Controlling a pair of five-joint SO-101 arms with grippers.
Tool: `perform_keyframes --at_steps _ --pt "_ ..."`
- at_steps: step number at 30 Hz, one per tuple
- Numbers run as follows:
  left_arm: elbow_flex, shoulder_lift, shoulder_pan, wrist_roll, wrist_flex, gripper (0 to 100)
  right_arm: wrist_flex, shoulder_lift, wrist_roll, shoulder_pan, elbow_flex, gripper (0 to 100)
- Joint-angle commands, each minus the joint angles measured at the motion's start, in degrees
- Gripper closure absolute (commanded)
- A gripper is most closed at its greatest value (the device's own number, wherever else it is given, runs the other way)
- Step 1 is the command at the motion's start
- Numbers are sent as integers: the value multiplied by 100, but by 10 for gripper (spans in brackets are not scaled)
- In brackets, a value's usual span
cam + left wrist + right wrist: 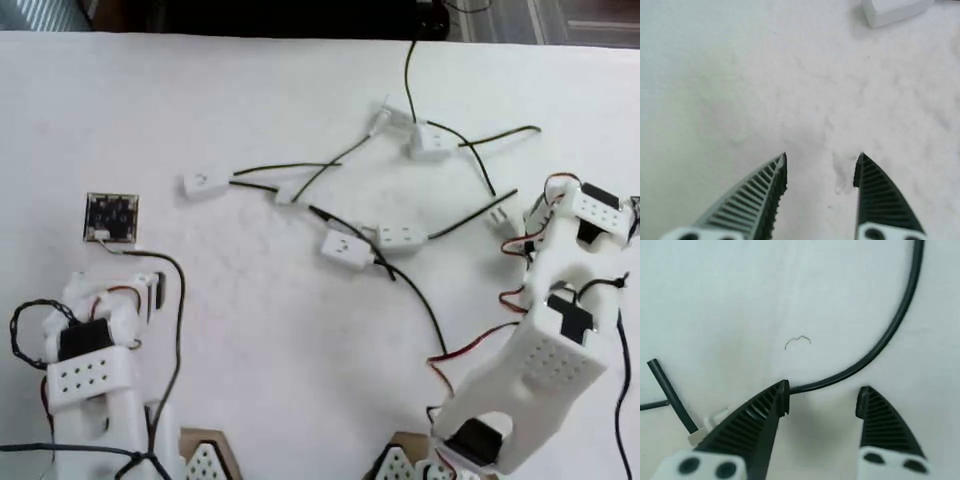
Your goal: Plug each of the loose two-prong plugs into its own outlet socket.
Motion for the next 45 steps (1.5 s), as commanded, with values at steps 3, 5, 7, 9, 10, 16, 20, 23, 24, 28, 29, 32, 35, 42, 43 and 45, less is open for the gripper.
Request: perform_keyframes --at_steps 3,5,7,9,10,16,20,23,24,28,29,32,35,42,43,45 --pt "-9 -119 -22 18 -70 779 66 57 9 286 -651 796" --pt "-9 -119 -22 18 -70 779 66 66 18 295 -651 798" --pt "-9 -119 -22 18 -70 779 66 189 18 295 -677 799" --pt "-9 -119 -31 18 -70 779 48 409 26 259 -730 800" --pt "-9 -119 -31 18 -70 779 31 541 26 242 -774 801" --pt "-9 -119 -31 18 -70 779 215 1059 457 154 -1143 987" --pt "-9 -119 -31 18 -70 779 725 1051 695 163 -1503 986" --pt "-9 -119 -31 18 -70 779 1288 1051 976 163 -1960 983" --pt "-9 -119 -31 18 -70 779 1534 1051 1090 163 -2154 982" --pt "0 -119 -31 18 -70 779 2510 1051 1714 154 -3112 982" --pt "0 -119 -31 18 -70 779 2774 1051 1908 163 -3393 982" --pt "0 -119 -31 18 -70 779 3530 1051 2743 189 -4316 982" --pt "0 -119 -31 18 -70 779 3653 1051 3657 224 -4949 982" --pt "0 -119 -31 18 -79 779 3653 1051 6154 57 -5442 981" --pt "0 -119 -31 18 -79 779 3653 1051 6549 22 -5459 981" --pt "0 -119 -31 18 -79 779 3653 1051 7332 -66 -5459 981"
